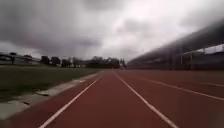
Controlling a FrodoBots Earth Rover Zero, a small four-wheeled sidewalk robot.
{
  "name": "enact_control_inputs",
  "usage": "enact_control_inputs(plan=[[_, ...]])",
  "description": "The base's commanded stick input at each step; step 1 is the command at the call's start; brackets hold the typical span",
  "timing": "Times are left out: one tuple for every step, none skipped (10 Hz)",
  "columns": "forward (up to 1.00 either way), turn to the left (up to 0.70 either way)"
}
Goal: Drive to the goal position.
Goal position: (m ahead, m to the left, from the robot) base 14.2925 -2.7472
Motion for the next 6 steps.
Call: enact_control_inputs(plan=[[0.7, 0.0], [0.7, 0.0], [0.7, 0.0], [0.7, 0.0], [0.7, 0.0], [0.7, 0.0]])
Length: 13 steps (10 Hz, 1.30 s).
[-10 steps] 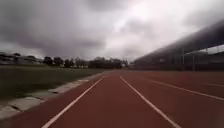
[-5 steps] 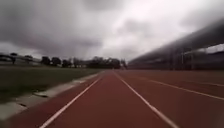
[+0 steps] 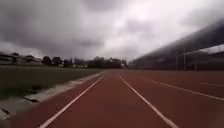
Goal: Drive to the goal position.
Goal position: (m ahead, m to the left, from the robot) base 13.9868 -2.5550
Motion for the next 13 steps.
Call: enact_control_inputs(plan=[[0.7, 0.0], [0.7, 0.0], [0.7, 0.0], [0.7, 0.0], [0.7, 0.0], [0.7, 0.0], [0.7, 0.0], [0.7, 0.0], [0.7, 0.0], [0.7, 0.0], [0.7, 0.0], [0.7, 0.01], [0.7, 0.05]])
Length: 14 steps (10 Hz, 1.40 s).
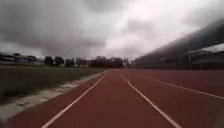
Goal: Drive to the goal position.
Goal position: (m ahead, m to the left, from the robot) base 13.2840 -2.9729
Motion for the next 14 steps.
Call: enact_control_inputs(plan=[[0.7, 0.08], [0.7, 0.1], [0.7, 0.08], [0.7, 0.07], [0.7, -0.3], [0.7, 0.01], [0.7, 0.09], [0.7, 0.06], [0.7, 0.02], [0.7, 0.01], [0.7, 0.02], [0.7, 0.04], [0.7, 0.04], [0.7, 0.0]])
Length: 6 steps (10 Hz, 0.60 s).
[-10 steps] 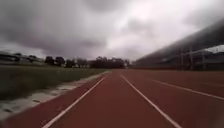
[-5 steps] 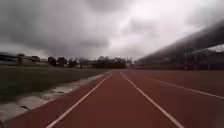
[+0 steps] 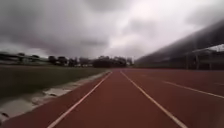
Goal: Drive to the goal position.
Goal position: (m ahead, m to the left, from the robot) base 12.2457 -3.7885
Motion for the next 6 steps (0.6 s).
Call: enact_control_inputs(plan=[[0.7, 0.0], [0.7, 0.0], [0.7, 0.0], [0.7, 0.0], [0.7, -0.02], [0.7, -0.11]])
